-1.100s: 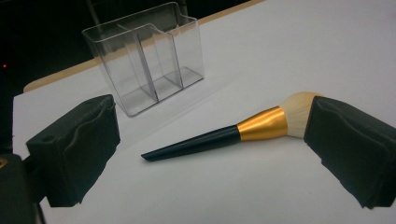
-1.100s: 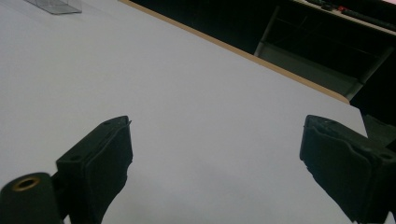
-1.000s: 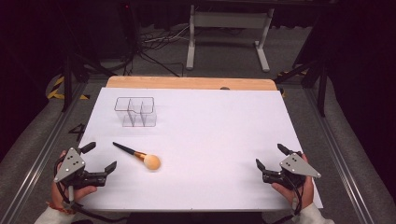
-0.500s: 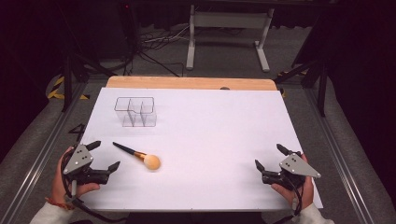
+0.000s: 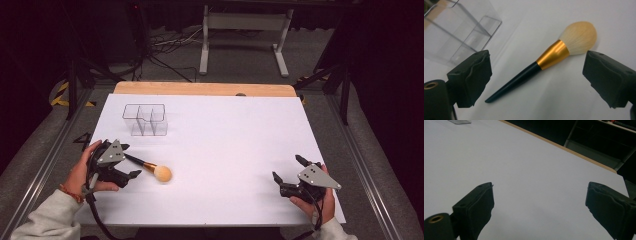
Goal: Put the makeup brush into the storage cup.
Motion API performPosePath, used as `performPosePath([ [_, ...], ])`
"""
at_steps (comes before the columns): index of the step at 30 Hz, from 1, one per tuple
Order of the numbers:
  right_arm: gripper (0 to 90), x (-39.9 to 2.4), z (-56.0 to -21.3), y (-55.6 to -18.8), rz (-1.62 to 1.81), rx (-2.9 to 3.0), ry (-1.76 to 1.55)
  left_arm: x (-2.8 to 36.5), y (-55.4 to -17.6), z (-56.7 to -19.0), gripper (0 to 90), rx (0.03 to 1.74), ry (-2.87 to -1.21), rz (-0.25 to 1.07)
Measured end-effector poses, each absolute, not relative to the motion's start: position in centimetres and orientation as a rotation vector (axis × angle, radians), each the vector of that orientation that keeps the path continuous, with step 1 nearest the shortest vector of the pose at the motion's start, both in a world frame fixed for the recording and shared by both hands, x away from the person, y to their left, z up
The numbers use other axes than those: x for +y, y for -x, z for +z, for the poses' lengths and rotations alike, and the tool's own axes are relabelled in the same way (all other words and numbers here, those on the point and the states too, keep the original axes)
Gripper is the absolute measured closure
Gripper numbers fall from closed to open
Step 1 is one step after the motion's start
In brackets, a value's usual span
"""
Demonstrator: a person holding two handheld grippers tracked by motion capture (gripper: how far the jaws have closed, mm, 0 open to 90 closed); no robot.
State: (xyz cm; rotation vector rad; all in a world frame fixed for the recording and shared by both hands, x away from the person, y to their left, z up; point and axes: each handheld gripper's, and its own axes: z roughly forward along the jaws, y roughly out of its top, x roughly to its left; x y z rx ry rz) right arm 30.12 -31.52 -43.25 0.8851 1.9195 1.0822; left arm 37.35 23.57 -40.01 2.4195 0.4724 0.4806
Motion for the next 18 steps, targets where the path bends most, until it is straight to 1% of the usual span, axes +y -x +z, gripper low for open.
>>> performPosePath([
  [4, 9.0, -31.7, -43.2, -30.1, 1.086, 1.915, -0.892, 22.0, -38.3, -39.9, 10.3, 0.394, -2.517, 0.453],
  [6, 9.0, -31.7, -43.3, -30.2, 1.085, 1.916, -0.895, 21.2, -38.8, -40.1, 10.2, 0.366, -2.590, 0.406],
  [8, 9.0, -31.7, -43.3, -30.2, 1.083, 1.918, -0.892, 20.7, -39.2, -40.2, 10.3, 0.342, -2.637, 0.392],
  [13, 9.2, -31.6, -43.3, -30.2, 1.080, 1.921, -0.892, 19.5, -40.3, -40.8, 11.8, 0.245, -2.765, 0.306],
  [15, 9.2, -31.6, -43.4, -30.2, 1.080, 1.921, -0.891, 19.3, -40.5, -41.0, 13.3, 0.234, -2.782, 0.286],
  [18, 9.2, -31.6, -43.4, -30.2, 1.078, 1.924, -0.892, 18.6, -41.2, -41.4, 16.0, 0.183, -2.854, 0.248],
])
